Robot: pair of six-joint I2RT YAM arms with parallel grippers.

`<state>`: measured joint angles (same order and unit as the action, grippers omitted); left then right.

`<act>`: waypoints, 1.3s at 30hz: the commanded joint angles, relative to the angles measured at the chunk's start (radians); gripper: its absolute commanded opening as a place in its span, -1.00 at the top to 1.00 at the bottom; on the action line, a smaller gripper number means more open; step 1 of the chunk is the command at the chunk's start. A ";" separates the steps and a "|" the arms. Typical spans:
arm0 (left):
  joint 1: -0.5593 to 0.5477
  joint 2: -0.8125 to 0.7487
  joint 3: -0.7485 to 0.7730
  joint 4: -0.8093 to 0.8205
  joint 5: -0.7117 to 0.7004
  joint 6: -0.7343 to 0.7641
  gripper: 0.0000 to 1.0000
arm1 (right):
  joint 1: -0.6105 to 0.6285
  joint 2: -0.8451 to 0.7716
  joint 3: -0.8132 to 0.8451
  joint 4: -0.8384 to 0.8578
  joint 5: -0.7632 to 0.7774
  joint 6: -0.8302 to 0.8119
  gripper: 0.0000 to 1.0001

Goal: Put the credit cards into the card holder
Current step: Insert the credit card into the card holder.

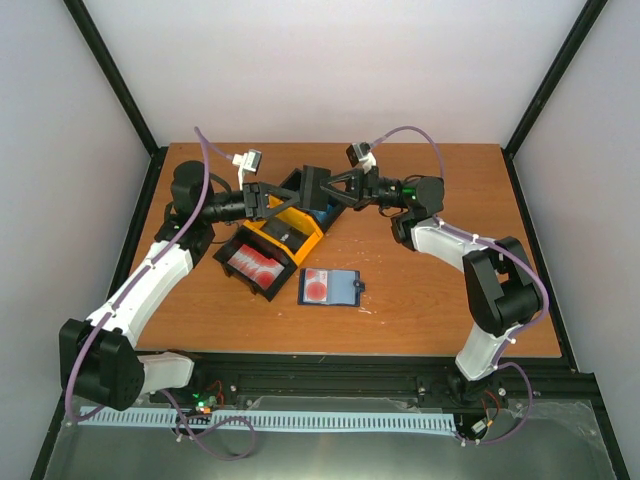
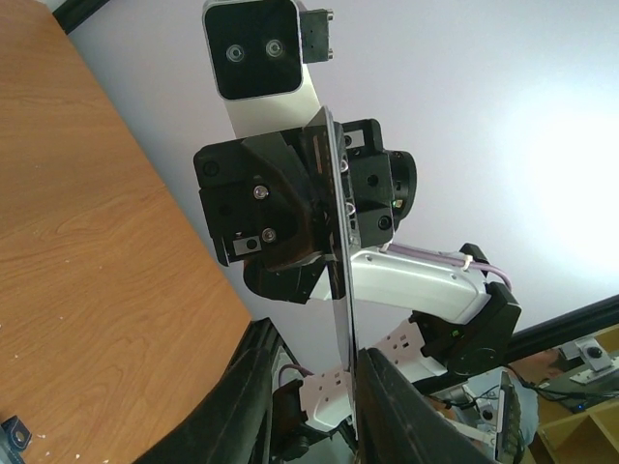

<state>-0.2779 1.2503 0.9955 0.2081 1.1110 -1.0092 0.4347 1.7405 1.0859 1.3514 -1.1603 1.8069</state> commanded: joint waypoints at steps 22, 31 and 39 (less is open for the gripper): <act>0.016 0.027 0.029 -0.119 0.053 0.085 0.51 | 0.049 -0.014 0.040 0.062 0.016 0.008 0.94; -0.005 0.076 0.090 -0.270 0.039 0.220 0.53 | 0.066 -0.045 0.043 -0.226 0.006 -0.207 0.95; -0.014 0.089 0.072 -0.221 0.100 0.228 0.52 | 0.070 -0.093 0.070 -0.542 0.050 -0.428 0.94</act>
<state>-0.2802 1.3365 1.0557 -0.0238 1.1847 -0.8120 0.4866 1.6993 1.1145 0.9382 -1.1381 1.5036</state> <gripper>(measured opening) 0.243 0.030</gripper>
